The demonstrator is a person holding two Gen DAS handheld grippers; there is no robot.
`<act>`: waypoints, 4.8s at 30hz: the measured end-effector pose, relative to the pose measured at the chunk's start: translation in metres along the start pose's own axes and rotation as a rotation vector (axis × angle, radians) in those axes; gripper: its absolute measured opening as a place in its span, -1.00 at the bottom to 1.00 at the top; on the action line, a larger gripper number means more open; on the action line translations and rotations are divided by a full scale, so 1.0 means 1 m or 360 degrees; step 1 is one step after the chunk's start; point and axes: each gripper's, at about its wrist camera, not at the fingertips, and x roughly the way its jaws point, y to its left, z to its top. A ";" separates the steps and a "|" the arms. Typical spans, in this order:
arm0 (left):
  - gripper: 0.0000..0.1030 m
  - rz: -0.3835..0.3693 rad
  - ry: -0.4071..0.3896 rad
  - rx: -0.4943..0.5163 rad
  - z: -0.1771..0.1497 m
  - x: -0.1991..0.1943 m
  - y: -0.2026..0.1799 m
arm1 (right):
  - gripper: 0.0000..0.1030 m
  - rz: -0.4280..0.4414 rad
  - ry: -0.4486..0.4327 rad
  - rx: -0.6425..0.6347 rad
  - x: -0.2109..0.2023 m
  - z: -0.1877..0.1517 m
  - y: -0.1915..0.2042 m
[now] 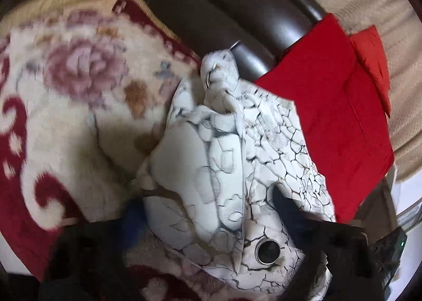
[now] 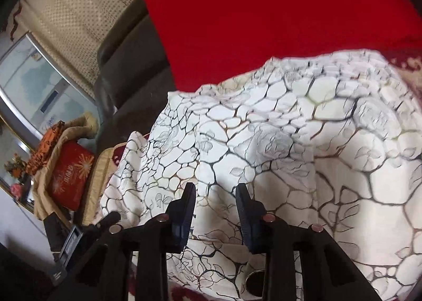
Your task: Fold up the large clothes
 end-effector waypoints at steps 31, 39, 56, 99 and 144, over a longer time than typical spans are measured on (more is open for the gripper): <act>-0.29 0.0063 0.0039 -0.0018 0.007 0.022 -0.007 | -0.37 0.0038 0.0227 0.0034 0.023 -0.008 -0.012; -0.35 0.0019 -0.0178 0.0482 0.003 -0.032 -0.093 | -0.34 0.0171 0.0087 0.0204 -0.005 0.003 -0.035; -0.30 0.0051 0.0310 0.1692 -0.181 0.048 -0.277 | -0.33 0.0536 -0.0169 0.1054 -0.085 0.007 -0.207; 0.65 -0.0401 0.0364 0.1031 -0.082 0.043 -0.172 | -0.69 -0.0141 -0.0211 0.0050 -0.057 0.064 -0.069; 0.74 -0.0079 0.0139 0.1407 -0.109 0.024 -0.218 | -0.33 -0.0333 0.0091 0.0107 -0.116 0.007 -0.127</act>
